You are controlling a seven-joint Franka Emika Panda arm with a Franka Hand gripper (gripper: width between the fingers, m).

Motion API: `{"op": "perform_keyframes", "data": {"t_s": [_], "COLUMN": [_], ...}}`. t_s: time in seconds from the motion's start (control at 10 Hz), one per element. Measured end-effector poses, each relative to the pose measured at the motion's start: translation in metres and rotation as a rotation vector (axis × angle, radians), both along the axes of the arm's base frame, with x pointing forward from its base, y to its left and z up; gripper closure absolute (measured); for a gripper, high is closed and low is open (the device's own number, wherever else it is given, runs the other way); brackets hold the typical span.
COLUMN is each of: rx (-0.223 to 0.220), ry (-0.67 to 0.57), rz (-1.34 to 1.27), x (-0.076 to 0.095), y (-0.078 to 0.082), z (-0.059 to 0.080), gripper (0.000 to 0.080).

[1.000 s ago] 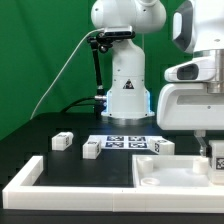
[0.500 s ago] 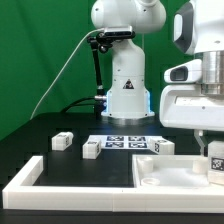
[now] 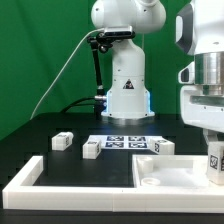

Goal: Assemble one leg

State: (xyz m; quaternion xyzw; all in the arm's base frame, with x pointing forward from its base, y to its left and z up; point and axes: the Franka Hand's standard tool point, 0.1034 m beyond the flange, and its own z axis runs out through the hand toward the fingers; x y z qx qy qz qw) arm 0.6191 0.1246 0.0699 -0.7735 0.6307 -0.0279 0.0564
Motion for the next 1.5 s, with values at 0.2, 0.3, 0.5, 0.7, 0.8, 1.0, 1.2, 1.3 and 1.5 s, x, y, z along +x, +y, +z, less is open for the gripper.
{"op": "perform_keyframes", "data": {"t_s": [0.2, 0.3, 0.5, 0.7, 0.8, 1.0, 1.2, 1.3, 1.5], "rx": [0.030, 0.033, 0.025, 0.000, -0.018, -0.048, -0.077, -0.091, -0.125], "ry": [0.005, 0.006, 0.002, -0.014, -0.023, -0.038, -0.043, -0.047, -0.044], "rz": [-0.100, -0.119, -0.050, 0.146, 0.289, 0.528, 0.739, 0.842, 1.041], "x": [0.0003, 0.0003, 0.0005, 0.0029, 0.0031, 0.0036, 0.0030, 0.0030, 0.0024], "y": [-0.0005, -0.0002, -0.0004, -0.0020, -0.0032, -0.0060, -0.0045, -0.0039, -0.0027], "z": [-0.0001, 0.0000, 0.0001, 0.0018, 0.0018, 0.0015, 0.0014, 0.0016, 0.0017], "gripper": [0.0508, 0.0502, 0.0335, 0.0188, 0.0160, 0.0152, 0.0150, 0.0150, 0.0150]}}
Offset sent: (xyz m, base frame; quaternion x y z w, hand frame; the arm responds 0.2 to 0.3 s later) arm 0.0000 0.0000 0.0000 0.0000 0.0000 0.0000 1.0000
